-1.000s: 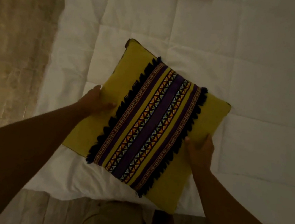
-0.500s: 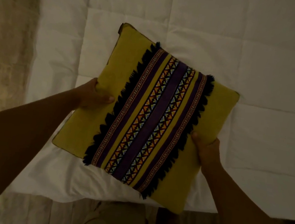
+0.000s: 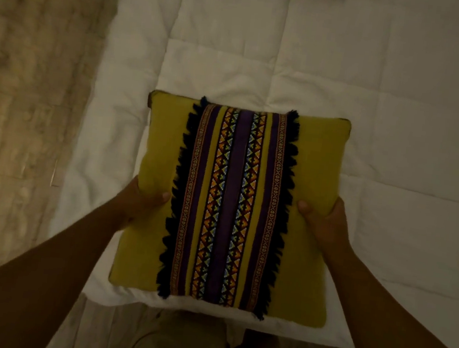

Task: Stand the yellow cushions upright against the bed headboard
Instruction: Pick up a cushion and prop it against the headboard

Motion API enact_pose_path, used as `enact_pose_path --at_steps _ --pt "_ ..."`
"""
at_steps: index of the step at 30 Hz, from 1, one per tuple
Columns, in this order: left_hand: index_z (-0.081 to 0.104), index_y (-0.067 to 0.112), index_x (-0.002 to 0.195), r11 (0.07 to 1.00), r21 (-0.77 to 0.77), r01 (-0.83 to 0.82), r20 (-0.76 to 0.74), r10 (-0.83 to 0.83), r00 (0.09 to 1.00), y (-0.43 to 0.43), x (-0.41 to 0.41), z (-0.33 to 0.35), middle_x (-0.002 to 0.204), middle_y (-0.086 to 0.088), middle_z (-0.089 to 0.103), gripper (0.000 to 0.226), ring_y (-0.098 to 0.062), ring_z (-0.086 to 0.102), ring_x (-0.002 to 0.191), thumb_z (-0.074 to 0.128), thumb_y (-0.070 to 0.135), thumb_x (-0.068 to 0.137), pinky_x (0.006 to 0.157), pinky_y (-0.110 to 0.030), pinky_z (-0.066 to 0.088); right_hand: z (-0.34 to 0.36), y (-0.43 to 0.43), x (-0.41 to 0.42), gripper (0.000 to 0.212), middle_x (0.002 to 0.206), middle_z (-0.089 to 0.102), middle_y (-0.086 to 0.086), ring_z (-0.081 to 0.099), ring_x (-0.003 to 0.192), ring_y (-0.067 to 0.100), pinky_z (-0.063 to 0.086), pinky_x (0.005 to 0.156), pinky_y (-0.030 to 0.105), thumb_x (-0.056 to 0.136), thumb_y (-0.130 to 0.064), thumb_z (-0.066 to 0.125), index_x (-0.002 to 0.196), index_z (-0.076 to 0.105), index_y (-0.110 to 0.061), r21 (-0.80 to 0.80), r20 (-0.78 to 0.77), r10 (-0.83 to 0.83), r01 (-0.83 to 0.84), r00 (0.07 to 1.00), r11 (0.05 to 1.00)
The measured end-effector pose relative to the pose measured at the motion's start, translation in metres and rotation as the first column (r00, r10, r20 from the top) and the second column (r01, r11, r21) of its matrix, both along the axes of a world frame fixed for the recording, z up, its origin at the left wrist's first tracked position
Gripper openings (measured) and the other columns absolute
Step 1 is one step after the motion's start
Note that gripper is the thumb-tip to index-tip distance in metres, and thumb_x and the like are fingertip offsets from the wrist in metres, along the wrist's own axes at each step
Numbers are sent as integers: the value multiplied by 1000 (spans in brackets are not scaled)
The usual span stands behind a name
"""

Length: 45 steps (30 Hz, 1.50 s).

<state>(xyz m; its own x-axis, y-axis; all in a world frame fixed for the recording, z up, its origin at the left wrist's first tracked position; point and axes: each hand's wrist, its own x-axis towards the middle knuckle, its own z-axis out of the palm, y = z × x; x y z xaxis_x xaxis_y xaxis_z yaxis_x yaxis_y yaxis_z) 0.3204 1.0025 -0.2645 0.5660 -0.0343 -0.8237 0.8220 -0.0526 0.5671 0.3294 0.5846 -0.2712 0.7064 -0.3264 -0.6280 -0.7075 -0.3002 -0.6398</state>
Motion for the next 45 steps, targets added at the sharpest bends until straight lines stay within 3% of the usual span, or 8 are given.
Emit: enact_pose_path --at_steps 8,13,21,27,34,39,42,45 --pt "62 36 119 993 34 -109 53 107 993 -8 -28 -14 111 -6 74 70 -33 71 101 87 45 55 76 -53 60 -11 -2 2 114 127 53 -4 60 99 15 51 69 30 53 -71 80 147 31 -28 76 -53 24 -19 998 997" --pt "38 26 142 996 59 -73 -26 75 997 4 -19 -37 130 -11 62 107 -38 64 112 89 48 51 91 -65 51 -24 -9 13 120 127 52 -2 59 105 22 52 77 36 51 -73 79 149 29 -26 85 -131 60 -49 990 995" --pt "54 38 128 995 -86 51 -10 -52 999 23 3 -31 125 -2 69 89 -26 69 110 90 58 49 87 -48 59 -28 -41 29 115 140 55 6 61 116 27 52 97 52 52 -58 84 150 34 -24 246 -236 160 -101 959 964" --pt "40 28 142 995 -68 75 -36 -78 996 19 21 -34 129 -8 65 118 -32 66 113 94 53 41 95 -58 52 -29 -29 32 100 110 65 -4 68 91 14 57 65 32 31 -72 86 113 52 -26 244 -255 152 -88 955 966" --pt "57 44 109 999 -1 -32 11 32 999 7 11 -30 103 3 76 51 -17 76 87 84 31 67 75 -47 62 -22 -26 30 93 127 65 12 67 107 31 55 92 53 59 -47 83 139 50 -14 269 -217 103 -42 971 962" --pt "55 36 124 1000 -11 -28 83 29 996 1 8 6 114 -3 72 81 -26 73 98 91 45 52 72 -44 62 7 -22 23 90 126 67 12 68 106 32 55 93 55 60 -49 84 138 53 -16 272 -149 66 -23 987 962" --pt "48 30 135 999 -10 -31 120 32 992 0 8 30 120 -9 68 76 -34 69 106 85 31 68 78 -49 60 35 -25 18 99 127 66 12 68 107 33 55 93 57 55 -54 85 139 51 -16 281 -134 53 -14 990 960" --pt "49 32 133 1000 -8 -8 159 9 987 -4 12 62 122 -9 67 83 -33 68 106 86 39 59 79 -50 60 69 -31 14 105 127 66 10 68 106 31 55 94 56 49 -58 87 139 51 -17 278 -102 30 -1 994 961"
